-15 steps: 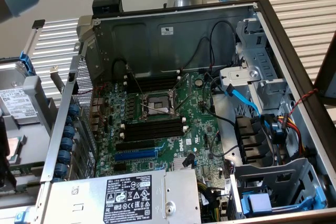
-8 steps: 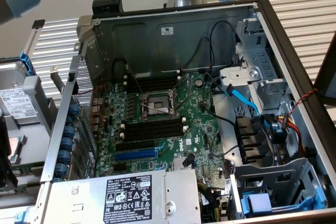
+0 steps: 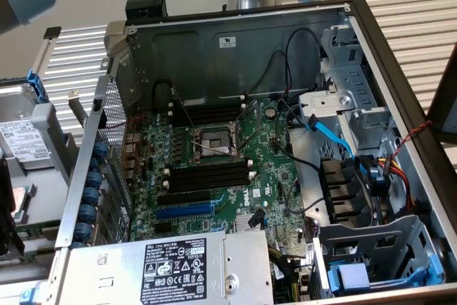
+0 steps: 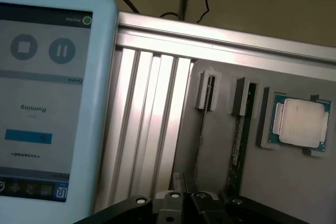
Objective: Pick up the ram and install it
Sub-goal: 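Pick up the ram and move it above insertion slot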
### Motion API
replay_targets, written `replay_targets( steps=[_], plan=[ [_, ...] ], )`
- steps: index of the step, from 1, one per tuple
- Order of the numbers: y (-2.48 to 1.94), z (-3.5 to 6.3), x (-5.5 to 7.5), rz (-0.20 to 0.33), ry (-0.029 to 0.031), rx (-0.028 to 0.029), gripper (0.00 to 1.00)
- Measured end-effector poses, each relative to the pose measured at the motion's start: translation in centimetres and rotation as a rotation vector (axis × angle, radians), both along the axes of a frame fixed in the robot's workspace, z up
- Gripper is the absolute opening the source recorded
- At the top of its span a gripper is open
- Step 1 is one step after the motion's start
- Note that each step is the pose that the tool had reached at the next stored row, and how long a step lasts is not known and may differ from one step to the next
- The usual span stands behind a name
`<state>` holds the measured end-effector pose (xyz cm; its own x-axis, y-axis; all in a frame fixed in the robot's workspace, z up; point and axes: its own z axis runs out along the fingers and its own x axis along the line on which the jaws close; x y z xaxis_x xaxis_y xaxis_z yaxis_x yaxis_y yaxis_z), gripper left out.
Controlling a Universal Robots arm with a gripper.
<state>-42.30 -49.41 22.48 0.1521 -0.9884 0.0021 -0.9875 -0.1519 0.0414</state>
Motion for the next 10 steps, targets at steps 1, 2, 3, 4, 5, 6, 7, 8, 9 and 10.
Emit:
replay_targets(
  steps=[1, 2, 3, 4, 5, 6, 7, 8, 9, 10],
  plan=[
    [0.00, -0.01, 0.00, 0.000, -0.0001, 0.0000, 0.11],
    [0.00, 0.00, 0.00, 0.000, 0.0000, 0.0000, 0.11],
    [0.00, 0.00, 0.00, 0.000, -0.0001, 0.0000, 0.11],
    [0.00, 0.00, 0.00, 0.000, 0.0000, 0.0000, 0.11],
    [0.00, 0.00, 0.00, 0.000, 0.0000, 0.0000, 0.11],
    [0.00, -0.01, 0.00, 0.000, -0.0001, 0.0001, 0.11],
    [0.00, 0.00, 0.00, 0.000, 0.0000, 0.0000, 0.11],
    [0.00, 0.00, 0.00, 0.000, -0.0001, 0.0001, 0.11],
    [0.00, 0.00, 0.00, 0.000, -0.0001, 0.0000, 0.11],
    [0.00, 0.00, 0.00, 0.000, 0.0000, 0.0000, 0.11]
  ],
)
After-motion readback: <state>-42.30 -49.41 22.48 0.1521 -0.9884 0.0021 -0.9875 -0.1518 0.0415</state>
